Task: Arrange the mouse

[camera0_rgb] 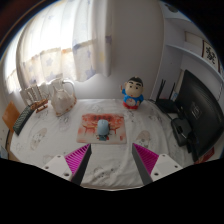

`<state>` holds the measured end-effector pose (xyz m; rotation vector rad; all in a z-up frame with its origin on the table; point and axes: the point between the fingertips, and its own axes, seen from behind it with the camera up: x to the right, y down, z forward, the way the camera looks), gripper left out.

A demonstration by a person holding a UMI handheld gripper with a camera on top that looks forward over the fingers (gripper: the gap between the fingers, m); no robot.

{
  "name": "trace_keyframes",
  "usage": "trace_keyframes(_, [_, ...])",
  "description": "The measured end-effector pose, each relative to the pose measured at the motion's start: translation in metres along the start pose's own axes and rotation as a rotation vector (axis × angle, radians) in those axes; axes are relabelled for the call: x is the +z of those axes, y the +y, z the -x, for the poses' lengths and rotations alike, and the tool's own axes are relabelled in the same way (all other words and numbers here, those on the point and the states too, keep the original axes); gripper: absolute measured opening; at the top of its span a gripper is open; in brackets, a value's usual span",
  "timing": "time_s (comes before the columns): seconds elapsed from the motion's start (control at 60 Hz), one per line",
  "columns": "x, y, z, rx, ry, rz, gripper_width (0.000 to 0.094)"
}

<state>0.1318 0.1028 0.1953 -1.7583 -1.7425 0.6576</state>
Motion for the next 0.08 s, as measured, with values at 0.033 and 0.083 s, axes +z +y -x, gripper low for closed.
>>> trace_keyframes(0.033, [0.0011,-0.0012,-0.0008,0.001,0.001,-0.003,0.0842])
trace_keyframes(0.083, [0.0019,-0.0025,0.0007,0.000,-0.005,-0.009,0.0844])
